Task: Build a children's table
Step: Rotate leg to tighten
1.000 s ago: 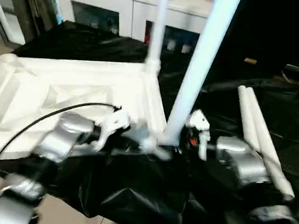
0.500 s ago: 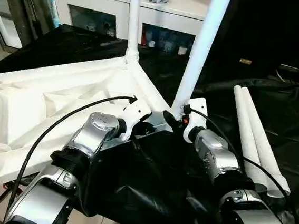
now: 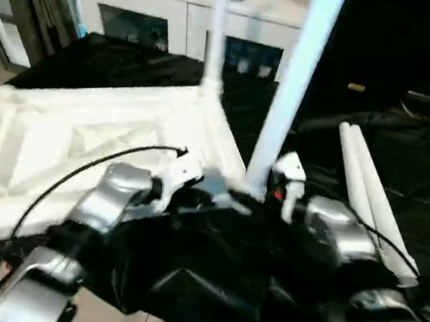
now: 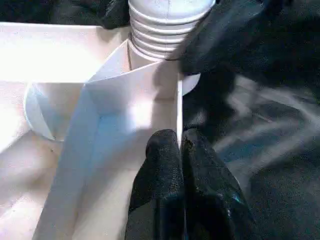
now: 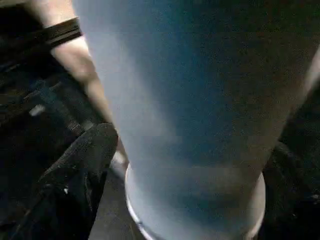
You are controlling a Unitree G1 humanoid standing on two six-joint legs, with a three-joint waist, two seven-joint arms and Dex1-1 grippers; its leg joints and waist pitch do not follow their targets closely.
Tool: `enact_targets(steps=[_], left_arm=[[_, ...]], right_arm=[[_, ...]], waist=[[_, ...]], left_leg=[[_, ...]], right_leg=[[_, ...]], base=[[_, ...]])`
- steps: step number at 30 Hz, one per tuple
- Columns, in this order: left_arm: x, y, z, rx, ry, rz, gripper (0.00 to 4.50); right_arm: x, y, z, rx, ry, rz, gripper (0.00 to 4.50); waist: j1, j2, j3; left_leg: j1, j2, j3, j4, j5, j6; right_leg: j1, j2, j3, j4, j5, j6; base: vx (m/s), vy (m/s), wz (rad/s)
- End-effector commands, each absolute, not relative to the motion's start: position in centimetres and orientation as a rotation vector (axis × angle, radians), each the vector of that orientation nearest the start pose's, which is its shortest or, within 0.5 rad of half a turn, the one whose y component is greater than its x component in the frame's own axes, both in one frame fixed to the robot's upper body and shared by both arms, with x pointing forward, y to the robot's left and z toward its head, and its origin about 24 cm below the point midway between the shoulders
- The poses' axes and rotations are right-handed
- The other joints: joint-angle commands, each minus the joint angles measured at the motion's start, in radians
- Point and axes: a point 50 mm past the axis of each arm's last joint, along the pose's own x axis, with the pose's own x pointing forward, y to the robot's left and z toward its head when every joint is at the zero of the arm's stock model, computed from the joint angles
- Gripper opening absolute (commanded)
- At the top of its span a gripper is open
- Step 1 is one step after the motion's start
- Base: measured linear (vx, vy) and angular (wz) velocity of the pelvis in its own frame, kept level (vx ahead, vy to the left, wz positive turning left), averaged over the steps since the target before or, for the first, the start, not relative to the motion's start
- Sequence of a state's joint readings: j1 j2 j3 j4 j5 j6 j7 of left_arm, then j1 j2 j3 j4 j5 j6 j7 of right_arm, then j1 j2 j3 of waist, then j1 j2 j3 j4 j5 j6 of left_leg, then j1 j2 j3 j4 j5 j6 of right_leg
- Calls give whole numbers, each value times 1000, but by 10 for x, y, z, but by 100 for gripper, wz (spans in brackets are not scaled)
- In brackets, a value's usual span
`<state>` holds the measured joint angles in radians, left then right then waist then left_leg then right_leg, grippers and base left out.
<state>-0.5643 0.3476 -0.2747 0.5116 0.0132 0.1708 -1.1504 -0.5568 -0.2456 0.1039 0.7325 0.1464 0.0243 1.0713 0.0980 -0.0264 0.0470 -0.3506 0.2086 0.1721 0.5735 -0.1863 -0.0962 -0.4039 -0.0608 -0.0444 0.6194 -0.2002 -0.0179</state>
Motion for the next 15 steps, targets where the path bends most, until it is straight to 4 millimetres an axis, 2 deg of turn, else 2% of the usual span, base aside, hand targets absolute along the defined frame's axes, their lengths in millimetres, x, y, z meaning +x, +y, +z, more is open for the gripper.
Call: enact_targets(steps=[1,2,3,6,15], left_arm=[[304,115,53,323,410,-1411,0],[304,116,53,322,413,-1417,0],[302,120,53,323,422,-1438,0],[300,125,54,331,432,-1456,0],[295,133,53,332,460,-1492,0]], right_arm=[[313,-124,40,-48,300,1258,399],[312,-125,39,-51,307,1267,399],[309,-128,39,-61,325,1294,382],[305,-130,40,-60,334,1320,362],[297,-129,38,-29,366,1356,292]], waist=[[4,-4,-57],[5,-3,-57],[5,-7,-55],[7,-5,-55],[13,-4,-57]], left_leg=[[-2,24,5,-56,-145,75],[0,24,5,-57,-150,72],[0,24,6,-58,-156,67],[2,24,5,-59,-158,60],[1,23,5,-58,-132,56]], right_leg=[[59,-70,38,-66,-87,-234],[57,-70,38,-67,-101,-232],[55,-69,39,-70,-124,-227],[53,-70,40,-71,-144,-219],[54,-69,39,-65,-91,-224]], base=[[0,0,0],[0,0,0],[0,0,0],[0,0,0],[0,0,0]])
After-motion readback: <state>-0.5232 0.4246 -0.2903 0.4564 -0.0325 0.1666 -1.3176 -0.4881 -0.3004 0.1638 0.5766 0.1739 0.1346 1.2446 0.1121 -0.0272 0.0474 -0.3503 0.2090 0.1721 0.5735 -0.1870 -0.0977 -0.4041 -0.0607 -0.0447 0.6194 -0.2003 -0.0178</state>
